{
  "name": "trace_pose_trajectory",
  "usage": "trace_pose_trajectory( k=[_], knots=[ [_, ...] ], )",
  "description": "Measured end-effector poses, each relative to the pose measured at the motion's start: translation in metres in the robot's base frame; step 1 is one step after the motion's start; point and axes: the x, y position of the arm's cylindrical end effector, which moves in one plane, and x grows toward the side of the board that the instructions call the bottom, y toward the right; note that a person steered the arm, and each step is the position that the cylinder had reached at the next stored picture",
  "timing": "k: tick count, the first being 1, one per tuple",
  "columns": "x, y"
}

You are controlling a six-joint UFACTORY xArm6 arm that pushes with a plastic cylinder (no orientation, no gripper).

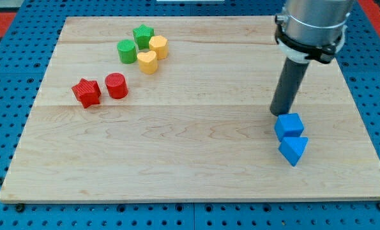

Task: Place the red star below the red circle

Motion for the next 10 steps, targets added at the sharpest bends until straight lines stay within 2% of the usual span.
trace_pose_trajectory(
  k=[4,6,10],
  knots=[
    [-0.009,0.005],
    [-0.03,-0.01],
    [-0.035,-0.015]
  ],
)
